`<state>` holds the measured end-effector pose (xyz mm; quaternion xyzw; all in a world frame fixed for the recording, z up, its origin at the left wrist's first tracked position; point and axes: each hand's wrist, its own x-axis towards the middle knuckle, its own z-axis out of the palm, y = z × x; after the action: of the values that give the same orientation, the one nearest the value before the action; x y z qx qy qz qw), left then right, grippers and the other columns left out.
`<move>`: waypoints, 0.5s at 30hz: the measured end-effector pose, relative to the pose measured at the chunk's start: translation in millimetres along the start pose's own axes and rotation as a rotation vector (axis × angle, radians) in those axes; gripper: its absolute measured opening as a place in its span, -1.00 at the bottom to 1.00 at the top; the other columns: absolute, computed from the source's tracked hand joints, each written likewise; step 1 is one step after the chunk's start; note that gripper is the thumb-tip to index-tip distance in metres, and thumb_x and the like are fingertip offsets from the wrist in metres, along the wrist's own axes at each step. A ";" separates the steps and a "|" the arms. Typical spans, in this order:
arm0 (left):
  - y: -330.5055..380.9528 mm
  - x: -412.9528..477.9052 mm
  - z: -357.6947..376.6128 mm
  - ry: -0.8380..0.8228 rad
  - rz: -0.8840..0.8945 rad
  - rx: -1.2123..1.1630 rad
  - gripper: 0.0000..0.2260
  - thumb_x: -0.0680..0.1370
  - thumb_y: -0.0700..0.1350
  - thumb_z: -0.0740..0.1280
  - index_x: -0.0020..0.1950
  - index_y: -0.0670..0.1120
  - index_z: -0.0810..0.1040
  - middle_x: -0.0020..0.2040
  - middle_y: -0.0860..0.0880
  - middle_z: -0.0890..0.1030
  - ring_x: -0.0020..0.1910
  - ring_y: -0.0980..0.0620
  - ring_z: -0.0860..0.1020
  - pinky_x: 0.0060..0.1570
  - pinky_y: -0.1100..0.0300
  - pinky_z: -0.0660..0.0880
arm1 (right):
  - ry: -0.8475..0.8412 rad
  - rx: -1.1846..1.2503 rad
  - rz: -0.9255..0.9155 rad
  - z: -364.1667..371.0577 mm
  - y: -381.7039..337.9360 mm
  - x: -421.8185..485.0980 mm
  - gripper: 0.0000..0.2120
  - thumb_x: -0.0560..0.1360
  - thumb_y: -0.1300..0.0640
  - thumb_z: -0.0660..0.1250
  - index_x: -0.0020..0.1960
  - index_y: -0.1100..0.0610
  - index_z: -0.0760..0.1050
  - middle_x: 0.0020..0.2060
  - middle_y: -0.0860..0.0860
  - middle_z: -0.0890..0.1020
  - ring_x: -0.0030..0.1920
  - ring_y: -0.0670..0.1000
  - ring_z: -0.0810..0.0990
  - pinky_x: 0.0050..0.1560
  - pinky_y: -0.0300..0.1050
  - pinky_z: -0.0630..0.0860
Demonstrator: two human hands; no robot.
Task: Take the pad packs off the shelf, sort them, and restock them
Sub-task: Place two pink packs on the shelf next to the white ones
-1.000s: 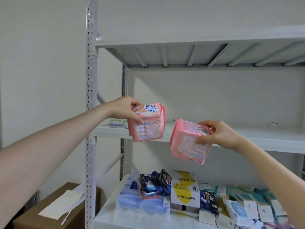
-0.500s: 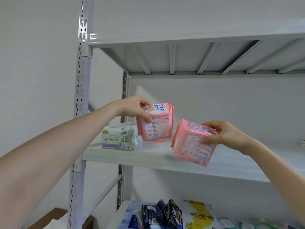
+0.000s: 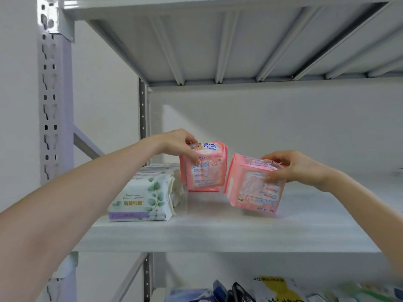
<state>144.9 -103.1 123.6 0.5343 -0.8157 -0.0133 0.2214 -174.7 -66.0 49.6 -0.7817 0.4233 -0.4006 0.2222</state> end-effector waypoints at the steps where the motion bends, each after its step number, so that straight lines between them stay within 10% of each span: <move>1: -5.1 7.0 3.5 -0.016 -0.010 0.016 -0.53 0.30 0.05 0.57 0.16 -0.02 0.60 0.06 0.05 0.64 0.05 0.07 0.59 0.18 0.09 0.50 | -0.013 -0.013 0.003 0.3 1.3 5.4 -0.49 0.12 -0.02 0.55 0.06 -0.04 0.59 -0.08 -0.02 0.70 -0.09 -0.03 0.69 -0.07 -0.14 0.62; 15: -39.2 64.3 34.9 -0.252 -0.067 0.149 -0.42 0.32 0.14 0.52 0.29 0.00 0.52 0.17 0.05 0.60 0.15 -0.01 0.58 0.26 0.08 0.45 | -0.105 -0.086 0.064 12.7 14.4 59.1 -0.61 0.33 0.19 0.54 0.13 0.05 0.58 0.01 0.05 0.67 -0.05 0.01 0.69 -0.05 -0.11 0.62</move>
<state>144.4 -183.7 104.3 0.5701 -0.8175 -0.0270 0.0765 -152.3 -123.3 58.2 -0.7965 0.4526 -0.3332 0.2227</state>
